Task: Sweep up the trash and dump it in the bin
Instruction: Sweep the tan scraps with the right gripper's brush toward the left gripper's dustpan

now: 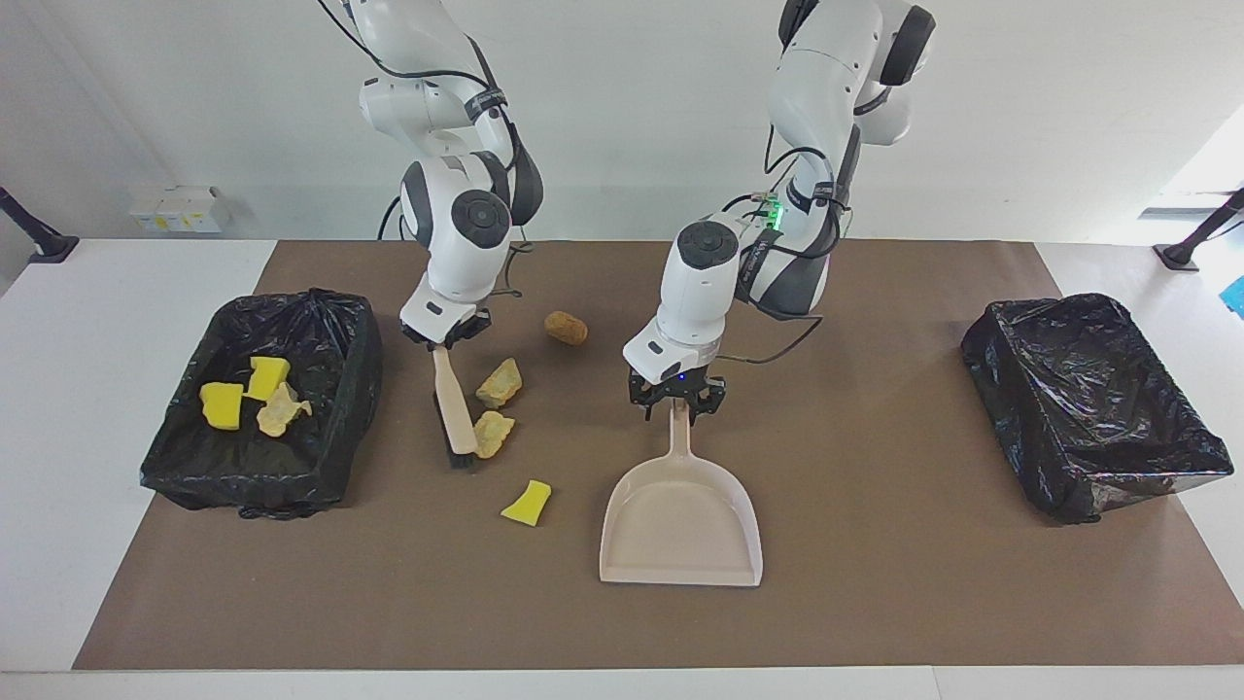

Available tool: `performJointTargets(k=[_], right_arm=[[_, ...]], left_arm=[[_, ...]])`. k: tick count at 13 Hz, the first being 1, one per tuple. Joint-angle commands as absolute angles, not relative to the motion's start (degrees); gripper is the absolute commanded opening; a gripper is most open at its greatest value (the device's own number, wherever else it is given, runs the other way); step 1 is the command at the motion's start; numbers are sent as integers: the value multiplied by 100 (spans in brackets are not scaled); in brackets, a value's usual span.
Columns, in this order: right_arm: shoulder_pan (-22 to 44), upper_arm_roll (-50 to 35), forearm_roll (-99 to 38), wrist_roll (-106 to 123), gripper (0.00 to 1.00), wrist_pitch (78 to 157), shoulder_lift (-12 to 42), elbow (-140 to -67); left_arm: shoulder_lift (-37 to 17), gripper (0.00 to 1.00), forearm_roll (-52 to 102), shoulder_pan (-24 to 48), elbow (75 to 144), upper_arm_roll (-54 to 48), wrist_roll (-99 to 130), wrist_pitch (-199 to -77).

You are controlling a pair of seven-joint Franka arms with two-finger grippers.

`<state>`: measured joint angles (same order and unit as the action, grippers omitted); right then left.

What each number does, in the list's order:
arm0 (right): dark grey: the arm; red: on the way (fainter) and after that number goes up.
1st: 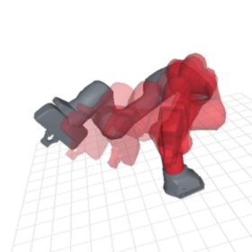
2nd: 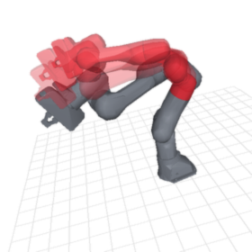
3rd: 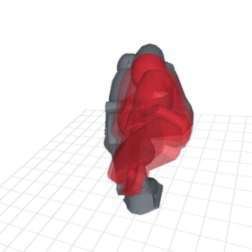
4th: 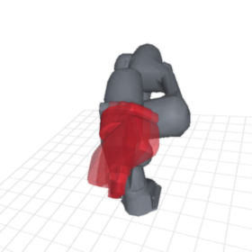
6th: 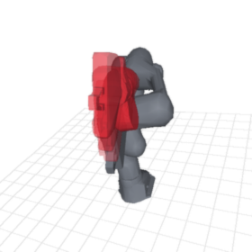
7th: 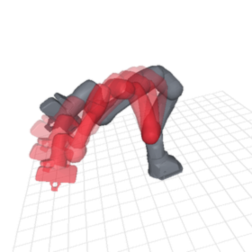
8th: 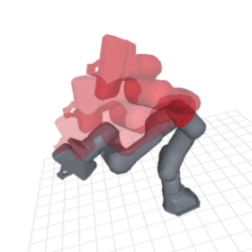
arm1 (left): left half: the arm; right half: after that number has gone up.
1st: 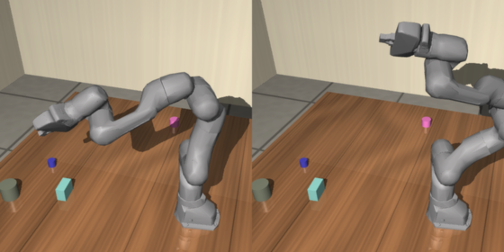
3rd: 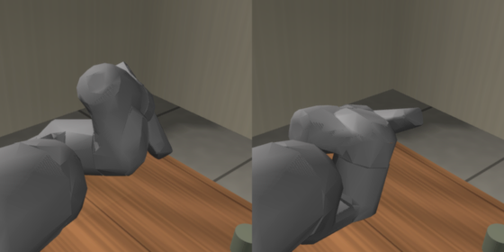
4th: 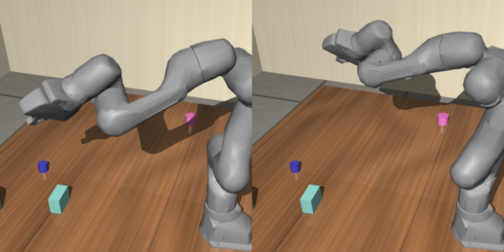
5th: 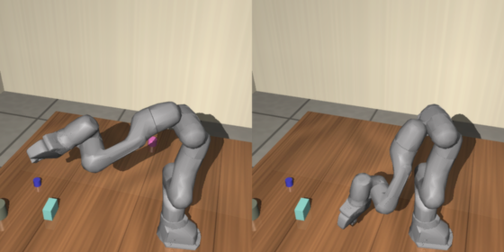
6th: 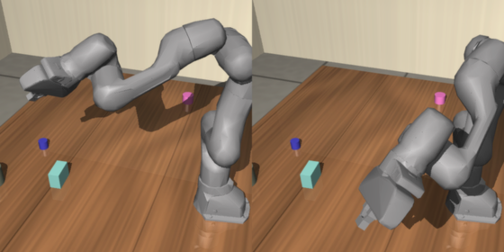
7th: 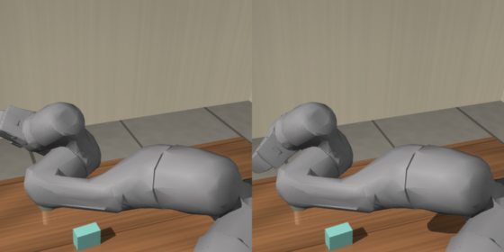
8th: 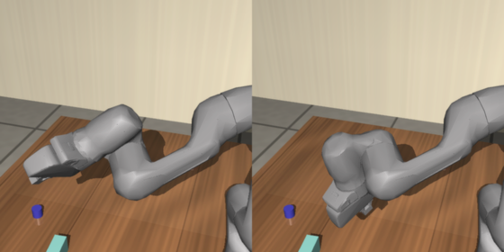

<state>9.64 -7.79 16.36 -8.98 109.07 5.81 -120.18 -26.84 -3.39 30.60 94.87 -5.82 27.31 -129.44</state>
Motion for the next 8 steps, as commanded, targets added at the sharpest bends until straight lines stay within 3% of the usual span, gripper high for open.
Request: performJointTargets(k=[1, 3, 8], right_arm=[[967, -826, 873, -941, 0, 10872, 554, -12040], [1028, -826, 100, -931, 0, 10820, 554, -12041], [1424, -826, -79, -2159, 0, 10566, 362, -11901]], left_arm=[[-2566, 24, -457, 3138, 9571, -484, 2909, -12823], [-2505, 0, -457, 3068, 9563, -483, 2900, -12806], [-2321, 0, -492, 2805, 9536, -334, 1956, -12771]])
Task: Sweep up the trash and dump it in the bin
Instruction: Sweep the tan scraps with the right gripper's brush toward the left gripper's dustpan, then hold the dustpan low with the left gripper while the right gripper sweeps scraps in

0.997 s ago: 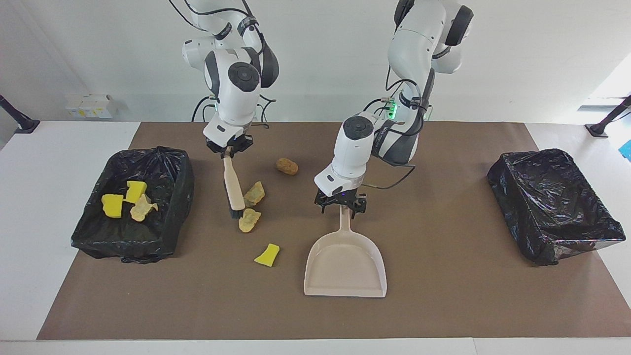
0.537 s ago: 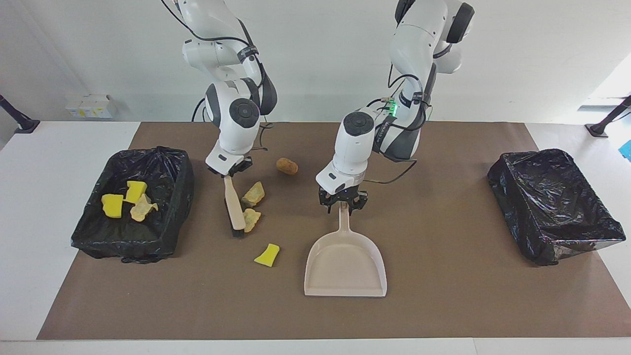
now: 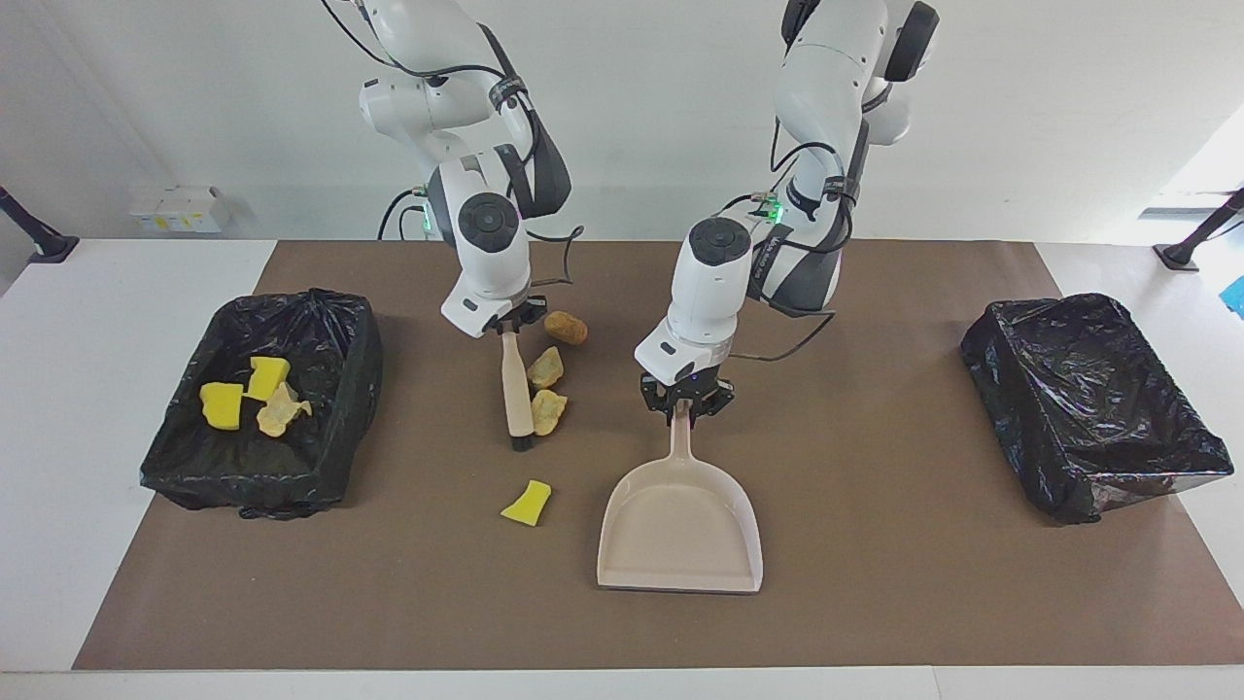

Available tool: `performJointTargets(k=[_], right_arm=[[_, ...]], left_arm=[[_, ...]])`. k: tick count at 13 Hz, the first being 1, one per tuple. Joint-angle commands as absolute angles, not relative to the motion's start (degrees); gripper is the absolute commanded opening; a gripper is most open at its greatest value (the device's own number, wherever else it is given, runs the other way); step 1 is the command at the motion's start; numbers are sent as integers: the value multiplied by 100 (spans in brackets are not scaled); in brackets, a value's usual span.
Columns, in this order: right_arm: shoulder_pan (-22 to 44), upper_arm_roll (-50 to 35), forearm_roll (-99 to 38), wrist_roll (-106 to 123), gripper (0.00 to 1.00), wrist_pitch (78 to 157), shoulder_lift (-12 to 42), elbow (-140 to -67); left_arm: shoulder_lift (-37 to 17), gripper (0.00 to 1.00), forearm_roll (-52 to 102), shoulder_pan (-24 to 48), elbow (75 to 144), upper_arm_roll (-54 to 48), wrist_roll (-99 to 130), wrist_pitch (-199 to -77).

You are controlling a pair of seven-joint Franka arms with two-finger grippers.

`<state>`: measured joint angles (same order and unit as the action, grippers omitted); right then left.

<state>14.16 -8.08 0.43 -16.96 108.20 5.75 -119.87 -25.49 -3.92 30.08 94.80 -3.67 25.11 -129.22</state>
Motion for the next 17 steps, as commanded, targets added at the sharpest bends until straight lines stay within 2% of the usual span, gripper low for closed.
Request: performJointTargets(k=[1, 4, 5, 7, 12, 15, 17], right_arm=[[1415, -809, -79, -2397, 0, 10269, 134, -11857], [1650, -843, 53, -3197, 0, 9083, -622, -12057], [1887, -852, -52, -3504, 0, 9027, -824, -12320], [1934, -861, -664, -3849, 0, 9280, -1115, -12743], [2381, -861, -1265, -4973, 0, 10414, -669, -13228], [2452, -861, -1345, -4809, 0, 11020, -353, -13201], [2330, -853, -1607, -4143, 0, 11328, -71, -13061]], left_arm=[[-2251, 0, -492, 2630, 9554, -334, 1481, -12666], [-2162, 0, -492, 2287, 9554, -334, -510, -12403], [-2075, 0, -483, 2216, 9554, -334, -1284, -12132], [-1934, 0, -492, 1987, 9554, -334, -2499, -11499], [-1723, 0, -501, 1626, 9650, -325, -5611, -10705], [-1513, 0, -676, 1635, 10158, -325, -6632, -11168], [-1232, 0, -886, 1722, 10816, -334, -7161, -11862]])
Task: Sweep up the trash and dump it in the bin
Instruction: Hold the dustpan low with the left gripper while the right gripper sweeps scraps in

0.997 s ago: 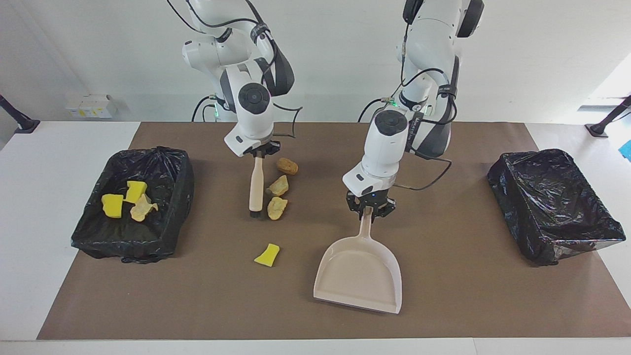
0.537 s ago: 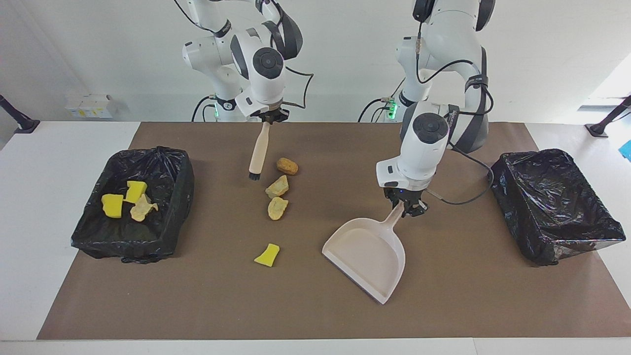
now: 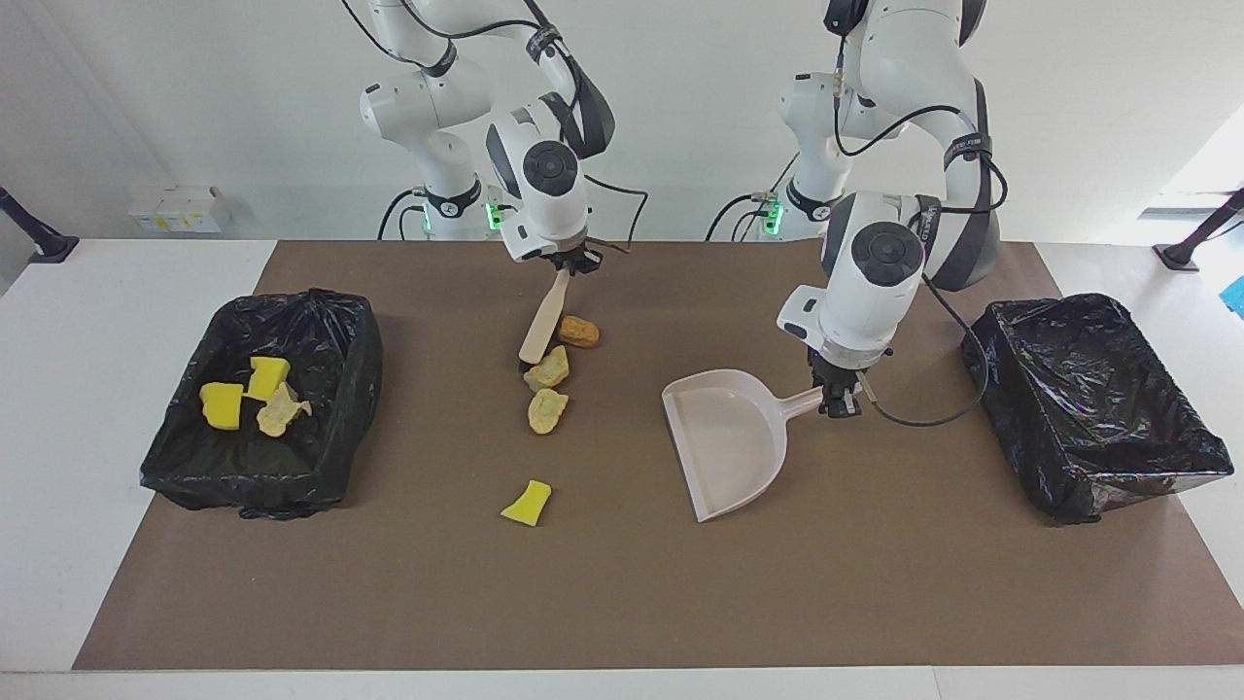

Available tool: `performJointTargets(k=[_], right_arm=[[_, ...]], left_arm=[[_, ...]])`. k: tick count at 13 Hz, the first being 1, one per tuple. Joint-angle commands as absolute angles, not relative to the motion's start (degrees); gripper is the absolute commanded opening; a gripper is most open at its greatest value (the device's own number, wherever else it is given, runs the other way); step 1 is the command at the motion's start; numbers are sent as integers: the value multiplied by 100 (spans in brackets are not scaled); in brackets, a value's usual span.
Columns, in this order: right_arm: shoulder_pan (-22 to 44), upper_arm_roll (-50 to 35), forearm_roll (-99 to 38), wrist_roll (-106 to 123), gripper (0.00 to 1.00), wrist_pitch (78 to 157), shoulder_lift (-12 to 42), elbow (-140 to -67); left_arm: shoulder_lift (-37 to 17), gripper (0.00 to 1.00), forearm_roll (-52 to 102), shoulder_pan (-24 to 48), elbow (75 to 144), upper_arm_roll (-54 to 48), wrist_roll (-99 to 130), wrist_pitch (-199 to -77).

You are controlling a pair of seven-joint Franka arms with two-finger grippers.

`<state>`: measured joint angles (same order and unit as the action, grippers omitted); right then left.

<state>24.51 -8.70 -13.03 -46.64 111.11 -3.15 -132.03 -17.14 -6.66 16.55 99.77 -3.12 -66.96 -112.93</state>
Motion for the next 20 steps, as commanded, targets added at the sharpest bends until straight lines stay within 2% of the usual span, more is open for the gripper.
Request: performJointTargets(k=[1, 6, 8, 11, 14, 16, 18, 20], right_arm=[[2259, -853, -1643, -3922, 0, 11364, 95, -12930], [2145, -861, -1714, -2920, 0, 11479, 623, -12289], [2145, -861, -1879, -2874, 0, 11479, 790, -12007], [2180, -861, -1942, -2559, 0, 11575, 809, -11979], [2276, -861, -2942, -2040, 0, 11970, 905, -12006], [2285, -861, -3277, -2013, 0, 11953, 984, -11822], [2233, -861, -3296, -2004, 0, 11709, 1011, -11568], [2162, -853, -3305, -2056, 0, 11104, 1011, -11051]], left_arm=[[-1065, 0, -914, 1792, 11150, -334, -7189, -12152], [-528, 0, -914, 2153, 12188, -343, -7102, -12778], [-422, 0, -914, 2232, 12401, -351, -6857, -12928], [-430, 0, -905, 2416, 12428, -369, -6225, -12981], [-457, 0, -862, 2426, 12480, -369, -6003, -13192], [-501, 0, -844, 2426, 12489, -369, -5906, -13394], [-624, 0, -826, 2417, 12489, -378, -5932, -13666], [-642, 0, -643, 2391, 12489, -378, -5950, -13850]])
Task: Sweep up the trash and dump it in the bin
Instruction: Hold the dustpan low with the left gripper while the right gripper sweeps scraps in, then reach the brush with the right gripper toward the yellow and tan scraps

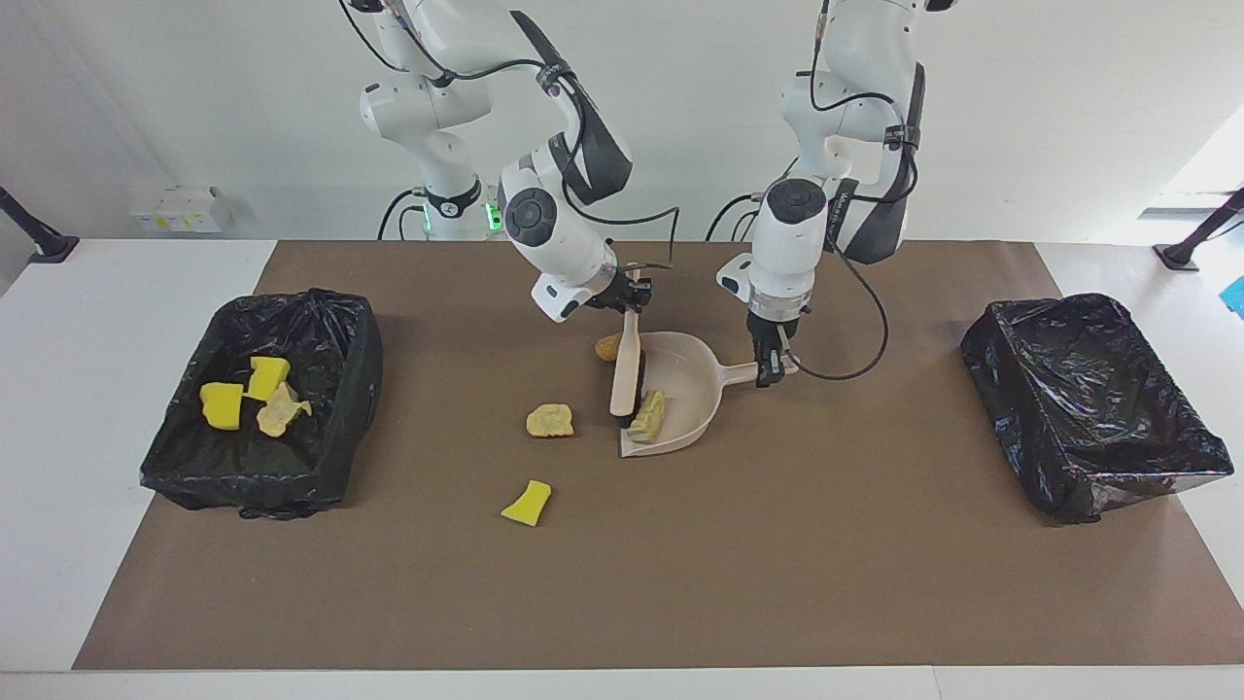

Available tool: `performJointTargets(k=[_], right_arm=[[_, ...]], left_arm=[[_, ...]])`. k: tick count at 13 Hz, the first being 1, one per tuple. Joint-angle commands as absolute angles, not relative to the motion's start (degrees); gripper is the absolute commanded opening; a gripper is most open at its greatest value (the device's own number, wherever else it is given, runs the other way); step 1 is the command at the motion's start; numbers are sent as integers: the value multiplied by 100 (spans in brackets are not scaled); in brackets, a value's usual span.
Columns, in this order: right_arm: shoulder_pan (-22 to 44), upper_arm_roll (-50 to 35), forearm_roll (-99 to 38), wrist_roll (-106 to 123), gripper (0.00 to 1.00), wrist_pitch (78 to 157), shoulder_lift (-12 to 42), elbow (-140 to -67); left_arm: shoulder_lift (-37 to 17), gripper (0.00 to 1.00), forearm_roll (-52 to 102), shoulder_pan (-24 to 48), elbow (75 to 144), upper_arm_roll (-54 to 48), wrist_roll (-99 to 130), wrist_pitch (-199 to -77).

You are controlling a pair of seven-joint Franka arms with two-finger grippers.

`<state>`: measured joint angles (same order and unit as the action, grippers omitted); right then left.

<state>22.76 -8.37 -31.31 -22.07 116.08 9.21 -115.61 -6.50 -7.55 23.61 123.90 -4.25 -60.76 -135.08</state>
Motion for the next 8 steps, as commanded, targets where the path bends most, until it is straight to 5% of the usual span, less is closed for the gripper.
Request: performJointTargets(k=[1, 5, 8], right_arm=[[2153, -809, -3209, -2074, 0, 10779, 985, -10830], [1854, -756, -1790, -2144, 0, 9670, 616, -10582], [1549, -774, -196, -1376, 0, 9624, 510, -10819]], left_arm=[[-676, 0, -555, 2373, 12489, -378, -5959, -13973], [-721, 0, -255, 2329, 12489, -378, -6012, -14221], [-729, 0, -106, 2286, 12481, -378, -6055, -14229]])
